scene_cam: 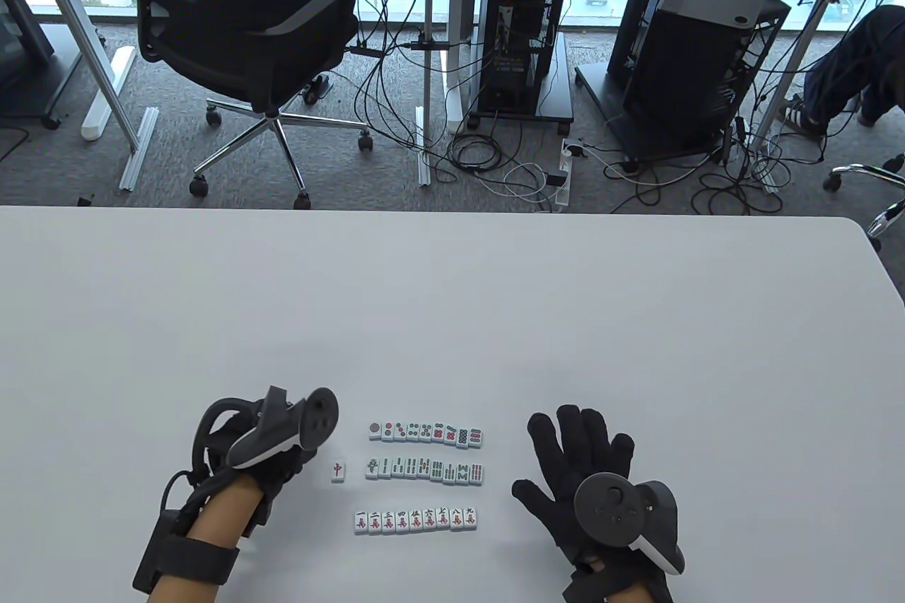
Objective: Mahjong suit sorting
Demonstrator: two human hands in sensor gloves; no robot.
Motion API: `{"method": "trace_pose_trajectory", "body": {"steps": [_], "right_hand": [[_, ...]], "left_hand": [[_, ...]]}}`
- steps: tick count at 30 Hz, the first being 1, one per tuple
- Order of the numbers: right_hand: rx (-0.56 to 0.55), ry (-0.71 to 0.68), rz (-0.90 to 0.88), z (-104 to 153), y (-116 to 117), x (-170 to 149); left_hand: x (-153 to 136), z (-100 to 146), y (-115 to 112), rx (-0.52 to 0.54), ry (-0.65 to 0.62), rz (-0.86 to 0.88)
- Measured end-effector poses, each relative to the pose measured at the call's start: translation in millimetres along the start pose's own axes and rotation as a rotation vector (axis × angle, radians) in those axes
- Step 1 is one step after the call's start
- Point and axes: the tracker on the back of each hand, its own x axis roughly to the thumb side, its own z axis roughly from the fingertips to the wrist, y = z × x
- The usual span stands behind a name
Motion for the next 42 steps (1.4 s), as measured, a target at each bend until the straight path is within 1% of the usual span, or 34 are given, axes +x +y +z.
{"method": "trace_pose_trajectory", "body": {"steps": [3,6,10,13,17,19,22,23,27,31,36,38,42], "right_hand": [[0.003,-0.001,0.002,0.1,0.2,0.2],[0.005,0.002,0.007,0.3,0.0,0.3],[0.004,0.005,0.007,0.3,-0.5,0.2],[0.004,0.009,0.004,0.1,-0.8,0.0],[0.006,0.006,0.003,0.0,-0.9,0.7],[0.007,0.003,0.002,-0.1,-0.6,1.0],[0.008,0.004,0.007,0.0,-0.7,0.9],[0.008,0.004,0.007,0.0,-0.8,0.9],[0.007,0.004,0.01,0.1,-0.9,1.2],[0.011,0.002,0.012,0.0,-0.6,1.5],[0.011,0.004,0.017,0.2,-0.6,1.6],[0.011,0.003,0.015,0.2,-0.7,1.6],[0.012,0.002,0.011,0.0,-0.5,1.8]], "left_hand": [[-17.9,-8.2,3.1,0.006,0.073,-0.039],[-25.3,-19.5,-3.7,-0.014,0.101,-0.13],[-21.4,-31.5,-23.3,-0.087,0.098,-0.235],[-15.5,-36.6,-35.7,-0.099,0.08,-0.293],[-12.2,-40.6,-45.0,-0.147,0.071,-0.319],[-11.8,-41.7,-48.1,-0.146,0.072,-0.31],[-10.2,-42.5,-51.4,-0.098,0.06,-0.304],[-9.4,-42.4,-51.5,-0.086,0.065,-0.304],[-6.5,-41.4,-47.5,-0.116,0.074,-0.336],[4.1,-36.0,-38.0,-0.051,0.015,-0.355],[16.6,-34.2,-33.6,-0.008,-0.054,-0.415],[18.4,-34.9,-34.0,-0.01,-0.06,-0.443],[15.0,-40.1,-35.8,-0.04,-0.014,-0.355]]}}
